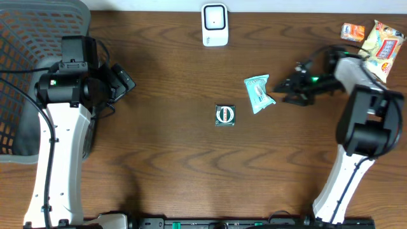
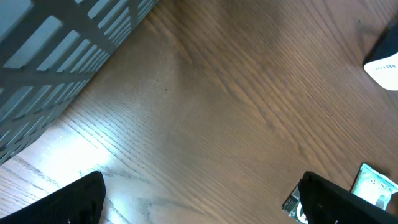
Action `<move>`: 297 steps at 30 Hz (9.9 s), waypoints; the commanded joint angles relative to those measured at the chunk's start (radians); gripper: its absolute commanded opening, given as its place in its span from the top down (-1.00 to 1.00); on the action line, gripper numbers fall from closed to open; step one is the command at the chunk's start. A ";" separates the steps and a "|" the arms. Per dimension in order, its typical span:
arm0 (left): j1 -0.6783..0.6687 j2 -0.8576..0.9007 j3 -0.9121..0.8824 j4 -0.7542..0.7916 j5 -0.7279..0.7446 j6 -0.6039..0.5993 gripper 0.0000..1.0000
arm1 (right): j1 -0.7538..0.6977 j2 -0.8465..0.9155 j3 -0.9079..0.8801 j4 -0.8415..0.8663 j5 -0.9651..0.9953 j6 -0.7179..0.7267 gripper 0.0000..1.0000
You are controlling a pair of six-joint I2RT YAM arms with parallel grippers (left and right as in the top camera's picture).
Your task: Scan the item barcode
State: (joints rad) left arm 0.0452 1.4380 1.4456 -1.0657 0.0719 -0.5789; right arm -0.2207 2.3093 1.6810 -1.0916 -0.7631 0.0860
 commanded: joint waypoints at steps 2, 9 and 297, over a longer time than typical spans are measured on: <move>0.005 0.001 -0.001 0.000 -0.013 -0.001 -0.96 | -0.050 -0.023 0.063 -0.080 0.117 -0.077 -0.12; 0.005 0.001 -0.001 0.000 -0.013 -0.001 -0.96 | -0.009 -0.028 0.080 -0.140 0.091 -0.153 -0.16; 0.005 0.001 -0.001 0.000 -0.013 -0.001 -0.96 | 0.116 -0.171 -0.192 0.063 0.214 -0.035 -0.91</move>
State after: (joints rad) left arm 0.0452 1.4380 1.4456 -1.0657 0.0719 -0.5789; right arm -0.1169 2.1376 1.5265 -1.0523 -0.4679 0.0704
